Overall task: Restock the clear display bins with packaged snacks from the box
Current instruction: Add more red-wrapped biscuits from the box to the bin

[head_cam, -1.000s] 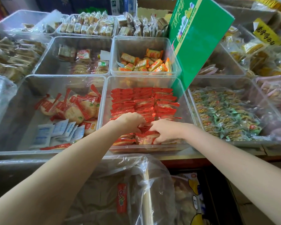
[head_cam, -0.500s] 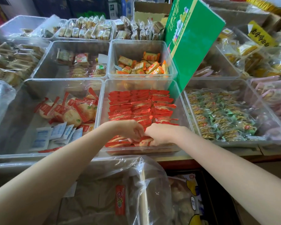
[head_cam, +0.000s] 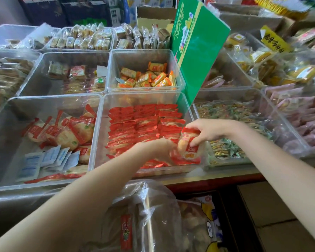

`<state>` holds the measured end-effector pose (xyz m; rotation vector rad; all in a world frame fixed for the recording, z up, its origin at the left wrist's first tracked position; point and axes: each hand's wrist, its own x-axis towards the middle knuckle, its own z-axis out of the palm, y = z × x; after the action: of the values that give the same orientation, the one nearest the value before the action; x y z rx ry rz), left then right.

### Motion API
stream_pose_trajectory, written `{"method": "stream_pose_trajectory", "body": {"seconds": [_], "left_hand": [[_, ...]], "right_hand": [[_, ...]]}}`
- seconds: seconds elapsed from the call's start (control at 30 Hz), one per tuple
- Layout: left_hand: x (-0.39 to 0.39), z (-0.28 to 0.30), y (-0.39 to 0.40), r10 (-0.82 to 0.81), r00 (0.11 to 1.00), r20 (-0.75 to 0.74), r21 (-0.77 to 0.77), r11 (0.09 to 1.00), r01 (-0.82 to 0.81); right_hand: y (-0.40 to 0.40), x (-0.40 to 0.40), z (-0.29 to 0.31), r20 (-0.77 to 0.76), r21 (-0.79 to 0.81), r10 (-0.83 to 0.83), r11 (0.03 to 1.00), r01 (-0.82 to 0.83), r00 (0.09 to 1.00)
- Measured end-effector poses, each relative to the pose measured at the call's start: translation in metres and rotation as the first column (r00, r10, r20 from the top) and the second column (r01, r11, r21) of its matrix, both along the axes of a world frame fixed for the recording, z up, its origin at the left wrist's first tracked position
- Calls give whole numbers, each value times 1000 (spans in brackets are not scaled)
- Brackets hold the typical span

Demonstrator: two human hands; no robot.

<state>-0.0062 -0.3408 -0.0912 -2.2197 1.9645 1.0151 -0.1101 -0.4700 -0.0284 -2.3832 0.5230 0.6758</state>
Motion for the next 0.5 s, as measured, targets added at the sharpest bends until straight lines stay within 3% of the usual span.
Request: {"method": "stream_pose_trajectory", "body": {"seconds": [0.13, 0.3, 0.4, 0.5], "left_hand": [[-10, -20, -7, -124, 971, 203, -39, 990, 135], [-2, -17, -18, -6, 950, 313, -10, 1000, 9], [3, -21, -22, -24, 945, 326, -1, 1000, 26], [5, -23, -22, -38, 950, 309, 12, 999, 36]], "right_hand": [[1, -9, -5, -12, 81, -7, 997, 8, 1000], [22, -2, -21, -8, -113, 121, 986, -121, 993], [36, 0, -37, -72, -183, 198, 961, -208, 978], [37, 1, -34, -44, -262, 177, 948, -182, 983]]}}
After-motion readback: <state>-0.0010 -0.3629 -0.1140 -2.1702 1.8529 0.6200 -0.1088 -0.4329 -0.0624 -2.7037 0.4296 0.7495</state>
